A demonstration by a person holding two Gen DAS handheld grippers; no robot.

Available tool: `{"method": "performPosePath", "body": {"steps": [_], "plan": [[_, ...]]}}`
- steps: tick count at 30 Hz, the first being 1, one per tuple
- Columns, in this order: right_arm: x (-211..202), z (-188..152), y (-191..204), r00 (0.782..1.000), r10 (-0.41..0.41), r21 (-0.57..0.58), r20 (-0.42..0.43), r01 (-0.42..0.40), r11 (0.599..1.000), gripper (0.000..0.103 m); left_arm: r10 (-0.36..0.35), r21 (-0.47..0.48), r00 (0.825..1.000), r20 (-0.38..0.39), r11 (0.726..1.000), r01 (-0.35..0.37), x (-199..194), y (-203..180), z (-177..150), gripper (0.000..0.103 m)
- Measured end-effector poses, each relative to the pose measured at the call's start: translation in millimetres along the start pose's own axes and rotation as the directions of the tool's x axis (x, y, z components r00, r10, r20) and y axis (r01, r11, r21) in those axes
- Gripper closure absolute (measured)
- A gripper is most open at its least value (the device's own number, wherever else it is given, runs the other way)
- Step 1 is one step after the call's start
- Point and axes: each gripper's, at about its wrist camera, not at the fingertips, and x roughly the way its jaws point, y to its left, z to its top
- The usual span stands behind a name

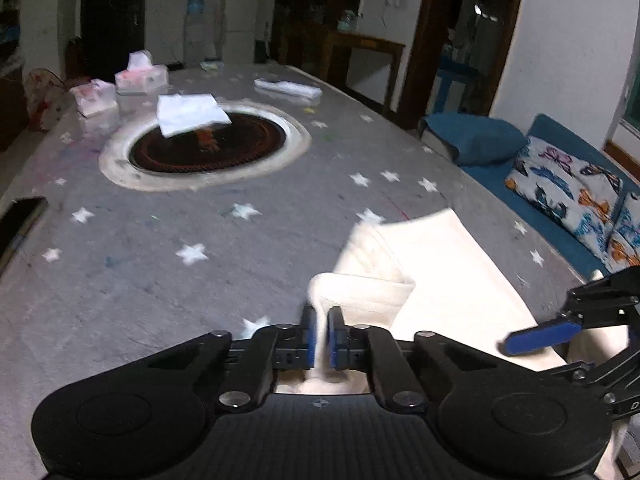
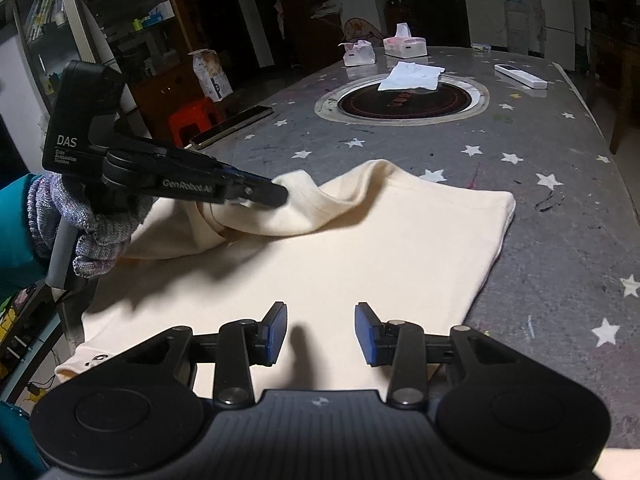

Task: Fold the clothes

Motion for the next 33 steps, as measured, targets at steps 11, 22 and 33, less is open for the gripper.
{"method": "performPosePath", "body": {"steps": [11, 22, 33], "plan": [[-1, 19, -39, 0.986, -0.167, 0.099, 0.031, 0.163, 0.982, 0.066, 0.243, -0.081, 0.970, 0.020, 0.967, -0.241, 6, 59, 5, 0.100], [36, 47, -67, 0.978, -0.205, 0.106, -0.038, 0.208, 0.972, 0.091, 0.246, -0.068, 0.969, 0.007, 0.967, -0.245, 14, 75, 6, 0.100], [87, 96, -60, 0.963, -0.267, -0.044, -0.048, 0.265, 0.963, 0.098, 0.324, -0.101, 0.946, -0.015, 0.941, -0.324, 20, 109, 9, 0.095]]}}
